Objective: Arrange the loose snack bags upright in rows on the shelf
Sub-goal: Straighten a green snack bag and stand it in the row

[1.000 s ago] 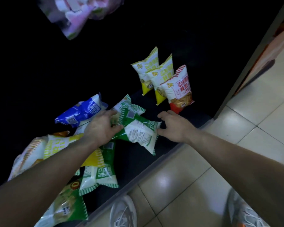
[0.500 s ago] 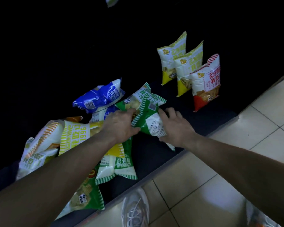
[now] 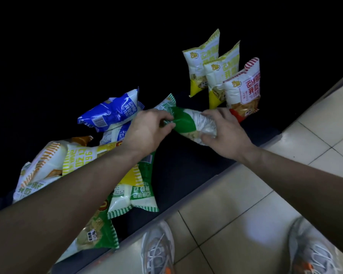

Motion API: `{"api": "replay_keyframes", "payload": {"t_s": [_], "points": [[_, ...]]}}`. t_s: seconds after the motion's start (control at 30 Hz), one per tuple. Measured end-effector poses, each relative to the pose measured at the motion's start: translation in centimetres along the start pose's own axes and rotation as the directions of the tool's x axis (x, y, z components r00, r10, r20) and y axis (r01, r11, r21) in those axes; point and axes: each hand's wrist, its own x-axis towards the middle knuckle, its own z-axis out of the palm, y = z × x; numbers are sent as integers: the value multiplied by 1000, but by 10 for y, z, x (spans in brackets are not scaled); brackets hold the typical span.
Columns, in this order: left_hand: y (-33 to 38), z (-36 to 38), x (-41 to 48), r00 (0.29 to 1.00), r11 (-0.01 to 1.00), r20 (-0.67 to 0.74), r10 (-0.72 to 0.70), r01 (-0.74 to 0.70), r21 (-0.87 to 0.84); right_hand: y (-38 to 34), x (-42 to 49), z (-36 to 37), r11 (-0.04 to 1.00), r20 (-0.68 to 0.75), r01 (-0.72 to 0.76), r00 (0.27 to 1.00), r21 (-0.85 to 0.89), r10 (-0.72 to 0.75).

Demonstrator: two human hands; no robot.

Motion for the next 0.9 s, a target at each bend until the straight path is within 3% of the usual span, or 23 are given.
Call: {"api": "replay_keyframes", "payload": {"t_s": [0.17, 0.27, 0.37, 0.43, 0.5, 0.67, 0.77, 0.9], "points": [[24, -4, 15, 990, 998, -136, -20, 12, -64, 6, -6, -12, 990, -12, -45, 999, -134, 44], [29, -2, 24, 982, 996, -182, -50, 34, -87, 14, -3, -23, 998, -62, -34, 998, -59, 30], [21, -2, 28, 972, 998, -233, -32, 44, 47, 17, 4, -40, 1000, -10, -32, 999, -1, 32], [18, -3, 30, 985, 992, -170, 23, -2, 125, 16, 5, -47, 1000, 24, -18, 1000, -1, 18], [21, -2, 29, 996, 979, -12, 90, -87, 183, 16, 5, -50, 1000, 59, -5, 998, 4, 5], [38, 15, 20, 930, 905, 352, 106, -237, 353, 10, 2, -49, 988, 46, -32, 999, 150, 25], [35, 21, 19, 922, 925, 368, 116, -236, 299, 3, 4, -48, 980, -32, -2, 999, 198, 8], [19, 17, 20, 952, 998, 302, 50, -56, 11, 3, 2, -42, 974, -16, -40, 999, 222, 44]]}}
